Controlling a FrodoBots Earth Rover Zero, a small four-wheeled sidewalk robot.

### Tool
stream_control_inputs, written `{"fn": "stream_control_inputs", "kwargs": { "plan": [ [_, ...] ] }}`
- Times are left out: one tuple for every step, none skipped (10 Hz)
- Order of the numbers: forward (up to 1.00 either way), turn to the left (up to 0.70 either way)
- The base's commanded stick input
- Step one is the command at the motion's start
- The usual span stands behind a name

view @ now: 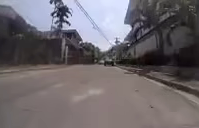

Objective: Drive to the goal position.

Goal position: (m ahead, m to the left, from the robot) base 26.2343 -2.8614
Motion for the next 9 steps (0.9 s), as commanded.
{"fn": "stream_control_inputs", "kwargs": {
  "plan": [
    [1.0, 0.0],
    [1.0, 0.0],
    [1.0, 0.0],
    [1.0, 0.0],
    [1.0, 0.0],
    [1.0, 0.0],
    [1.0, 0.0],
    [1.0, -0.09],
    [1.0, -0.4]
  ]
}}
